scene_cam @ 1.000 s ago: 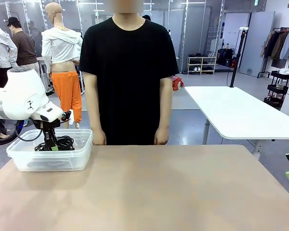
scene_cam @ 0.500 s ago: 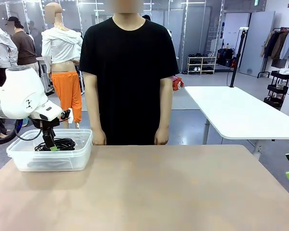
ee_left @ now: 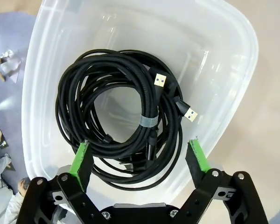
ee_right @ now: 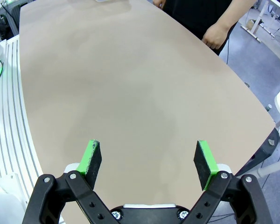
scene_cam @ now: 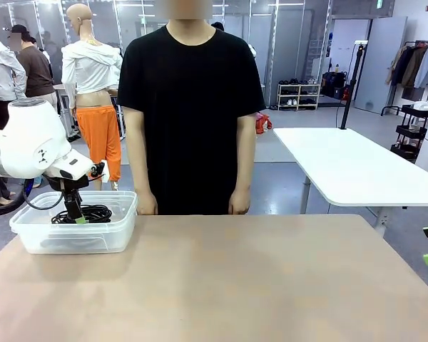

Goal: Organize and store the cables.
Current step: Place the USB Extension Cable into the Organizing box.

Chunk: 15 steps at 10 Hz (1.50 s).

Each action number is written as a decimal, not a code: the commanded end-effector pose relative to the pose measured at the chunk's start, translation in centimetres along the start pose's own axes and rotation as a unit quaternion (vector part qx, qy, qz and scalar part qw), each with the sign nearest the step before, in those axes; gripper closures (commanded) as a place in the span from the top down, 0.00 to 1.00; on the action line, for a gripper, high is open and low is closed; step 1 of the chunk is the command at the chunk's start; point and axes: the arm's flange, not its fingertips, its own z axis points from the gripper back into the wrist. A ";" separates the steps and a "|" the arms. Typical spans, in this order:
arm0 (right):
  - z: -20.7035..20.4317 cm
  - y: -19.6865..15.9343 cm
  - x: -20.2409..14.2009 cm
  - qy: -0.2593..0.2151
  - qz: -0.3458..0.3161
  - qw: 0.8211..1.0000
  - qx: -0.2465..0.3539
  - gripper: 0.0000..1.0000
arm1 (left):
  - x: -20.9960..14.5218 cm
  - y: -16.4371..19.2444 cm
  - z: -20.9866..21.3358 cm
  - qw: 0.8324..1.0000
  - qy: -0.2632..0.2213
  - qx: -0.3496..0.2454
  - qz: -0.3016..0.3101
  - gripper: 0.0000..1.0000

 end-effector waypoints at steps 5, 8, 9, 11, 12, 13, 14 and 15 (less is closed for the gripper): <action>0.0 -0.2 0.1 -0.006 -0.003 1.000 -0.001 1.00 | -0.1 0.4 0.2 1.000 0.001 -0.007 -0.007 1.00; 0.0 -0.2 0.1 -0.006 -0.003 1.000 -0.001 1.00 | -0.1 0.4 0.2 1.000 0.001 -0.007 -0.007 1.00; 0.0 -0.2 0.1 -0.006 -0.003 1.000 -0.001 1.00 | -0.1 0.4 0.2 1.000 0.001 -0.007 -0.007 1.00; 0.0 -0.2 0.1 -0.006 -0.003 1.000 -0.001 1.00 | -0.6 -0.1 1.6 0.999 -0.018 -0.024 0.023 1.00; 0.0 -0.2 0.1 -0.006 -0.003 1.000 -0.001 1.00 | -1.6 -0.4 4.0 0.995 -0.070 -0.058 0.051 1.00; 0.0 -0.2 0.1 -0.006 -0.003 1.000 -0.001 1.00 | -3.3 -1.0 6.3 0.989 -0.114 -0.064 0.065 1.00; 0.0 -0.2 0.1 -0.006 -0.003 1.000 -0.001 1.00 | -5.1 -2.3 7.8 0.981 -0.150 -0.092 0.076 1.00; 0.0 -0.2 0.1 -0.006 -0.003 1.000 -0.001 1.00 | -7.1 -4.0 8.5 0.976 -0.177 -0.095 0.085 1.00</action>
